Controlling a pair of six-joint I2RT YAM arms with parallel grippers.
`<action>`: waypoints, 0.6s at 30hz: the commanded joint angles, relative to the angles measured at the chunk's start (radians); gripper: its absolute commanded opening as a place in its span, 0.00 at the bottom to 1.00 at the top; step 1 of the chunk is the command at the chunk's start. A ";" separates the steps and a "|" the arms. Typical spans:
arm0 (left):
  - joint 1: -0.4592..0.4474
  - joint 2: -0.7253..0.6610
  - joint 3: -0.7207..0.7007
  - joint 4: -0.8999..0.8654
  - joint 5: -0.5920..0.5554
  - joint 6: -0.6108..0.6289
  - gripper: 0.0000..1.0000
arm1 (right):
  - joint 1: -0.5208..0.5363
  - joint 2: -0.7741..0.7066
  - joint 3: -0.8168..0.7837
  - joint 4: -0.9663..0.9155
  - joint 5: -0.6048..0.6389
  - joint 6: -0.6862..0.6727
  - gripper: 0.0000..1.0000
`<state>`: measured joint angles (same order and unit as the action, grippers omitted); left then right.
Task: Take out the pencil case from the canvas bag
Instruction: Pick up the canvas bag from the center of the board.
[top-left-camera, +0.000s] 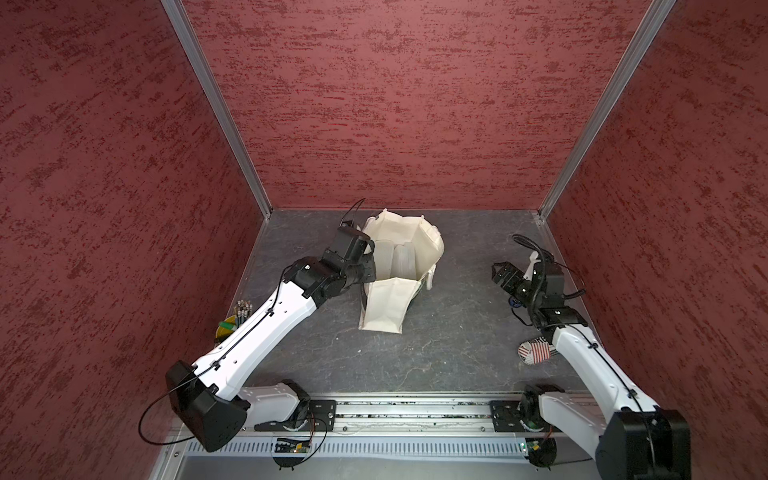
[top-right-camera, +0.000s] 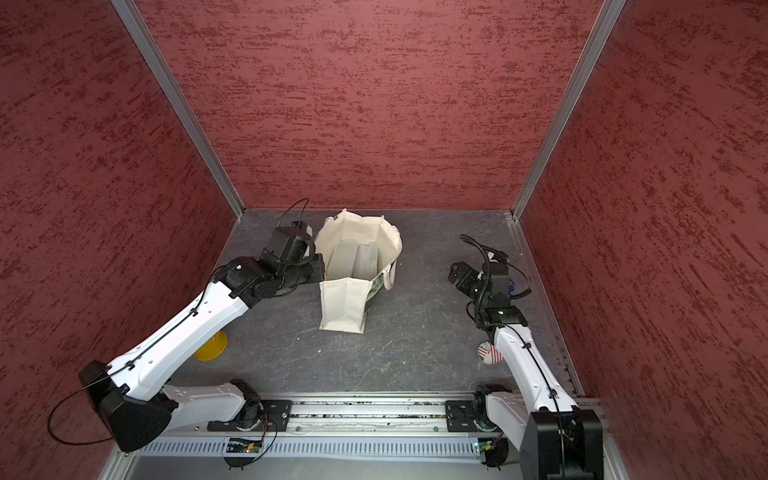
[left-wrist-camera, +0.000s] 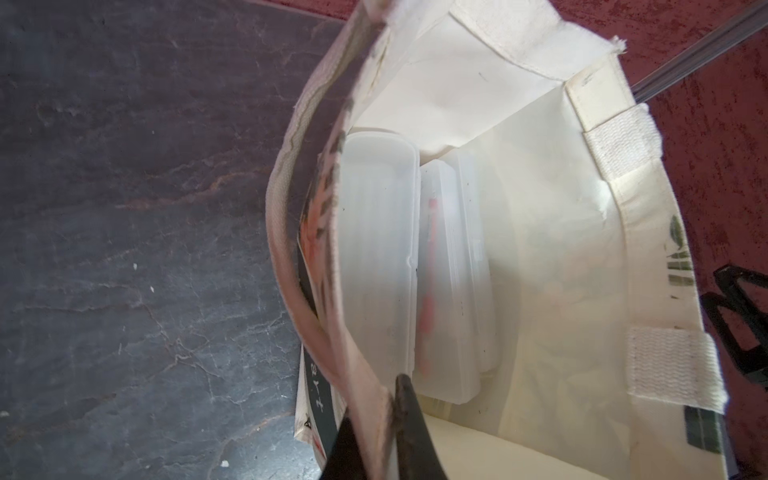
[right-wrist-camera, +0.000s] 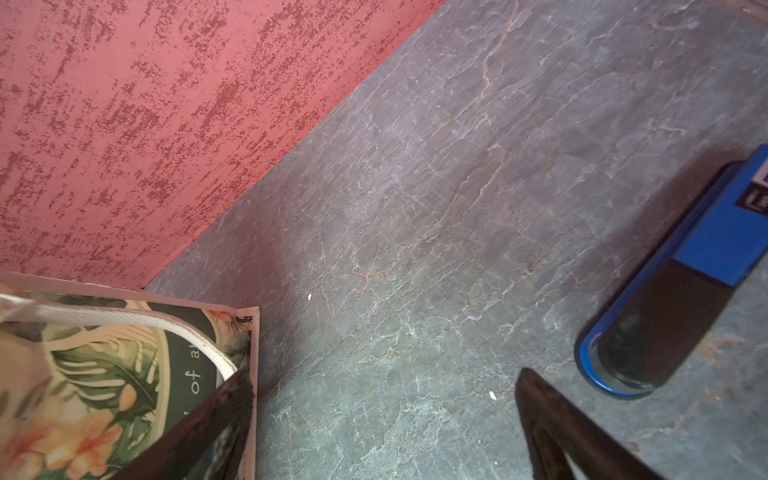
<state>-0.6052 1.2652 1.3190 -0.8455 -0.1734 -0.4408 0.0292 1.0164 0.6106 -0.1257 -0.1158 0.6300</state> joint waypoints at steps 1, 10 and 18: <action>0.005 -0.027 0.083 0.157 0.009 0.210 0.00 | 0.003 -0.023 0.037 -0.010 -0.028 0.023 0.99; -0.123 -0.015 0.069 0.119 -0.058 0.393 0.00 | 0.005 -0.172 -0.064 0.115 -0.139 0.104 0.99; -0.288 -0.069 -0.129 0.238 -0.164 0.253 0.00 | 0.032 -0.314 -0.138 0.145 -0.214 0.140 0.99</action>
<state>-0.8658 1.2362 1.2243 -0.7238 -0.2874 -0.1295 0.0437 0.7544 0.4713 -0.0288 -0.2756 0.7422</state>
